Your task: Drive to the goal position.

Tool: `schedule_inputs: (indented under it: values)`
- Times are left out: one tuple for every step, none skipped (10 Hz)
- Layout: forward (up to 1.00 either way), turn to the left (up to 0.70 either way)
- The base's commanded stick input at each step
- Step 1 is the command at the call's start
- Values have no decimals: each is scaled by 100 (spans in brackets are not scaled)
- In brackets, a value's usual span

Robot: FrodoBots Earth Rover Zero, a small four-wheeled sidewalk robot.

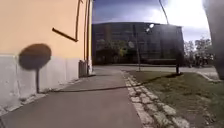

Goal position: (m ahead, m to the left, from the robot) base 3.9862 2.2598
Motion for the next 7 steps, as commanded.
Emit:
schedule_inputs:
  values:
    - [69,0]
    - [69,0]
    - [69,0]
    - [69,0]
    - [69,0]
    - [69,0]
    - [69,0]
